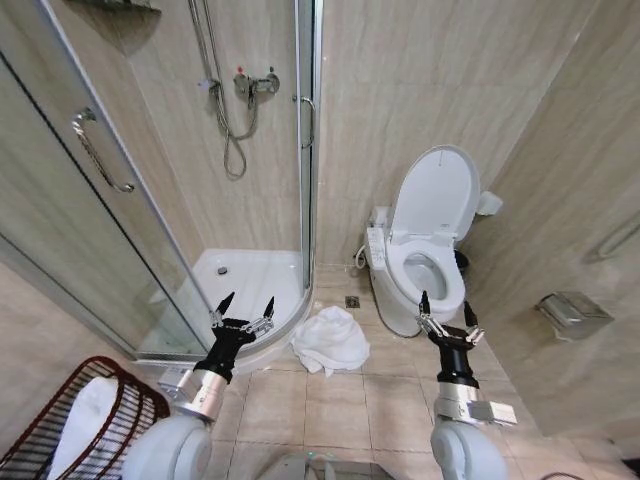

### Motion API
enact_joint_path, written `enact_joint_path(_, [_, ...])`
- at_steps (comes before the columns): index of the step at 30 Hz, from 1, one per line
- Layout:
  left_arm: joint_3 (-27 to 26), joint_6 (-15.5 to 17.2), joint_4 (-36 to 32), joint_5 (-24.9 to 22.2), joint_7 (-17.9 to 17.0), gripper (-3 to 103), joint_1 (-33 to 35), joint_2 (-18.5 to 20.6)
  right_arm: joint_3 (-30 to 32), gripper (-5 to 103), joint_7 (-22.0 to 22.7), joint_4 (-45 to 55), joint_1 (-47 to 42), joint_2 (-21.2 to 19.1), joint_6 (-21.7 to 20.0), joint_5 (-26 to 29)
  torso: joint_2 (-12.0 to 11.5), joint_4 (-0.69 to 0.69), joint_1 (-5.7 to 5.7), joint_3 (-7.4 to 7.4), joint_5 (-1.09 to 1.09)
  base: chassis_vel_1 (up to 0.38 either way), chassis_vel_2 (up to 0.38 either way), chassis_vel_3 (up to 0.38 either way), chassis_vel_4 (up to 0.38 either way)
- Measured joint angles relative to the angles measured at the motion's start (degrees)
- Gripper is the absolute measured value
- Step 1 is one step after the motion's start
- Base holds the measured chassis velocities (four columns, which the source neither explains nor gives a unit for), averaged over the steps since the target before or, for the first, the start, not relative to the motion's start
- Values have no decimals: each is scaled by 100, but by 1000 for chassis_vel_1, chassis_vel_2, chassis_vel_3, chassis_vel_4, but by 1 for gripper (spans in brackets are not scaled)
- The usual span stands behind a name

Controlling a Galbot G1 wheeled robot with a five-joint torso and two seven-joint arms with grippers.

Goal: Discard the used towel into the hamper.

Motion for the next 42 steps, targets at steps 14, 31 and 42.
enact_joint_path(14, [0,0,0,0,0,100,0,0,6,100,-50,-23,-15,0,2,22,-333,0,-140,-193,0,0,0,0,0])
enact_joint_path(31, [0,0,0,0,0,100,0,0,29,100,-83,-122,26,0,99,62,-761,0,-321,-440,0,0,0,0,0])
enact_joint_path(42, [0,0,0,0,0,100,0,0,74,100,-96,-187,53,0,130,103,-1046,0,-442,-603,0,-3,4,5,-2])
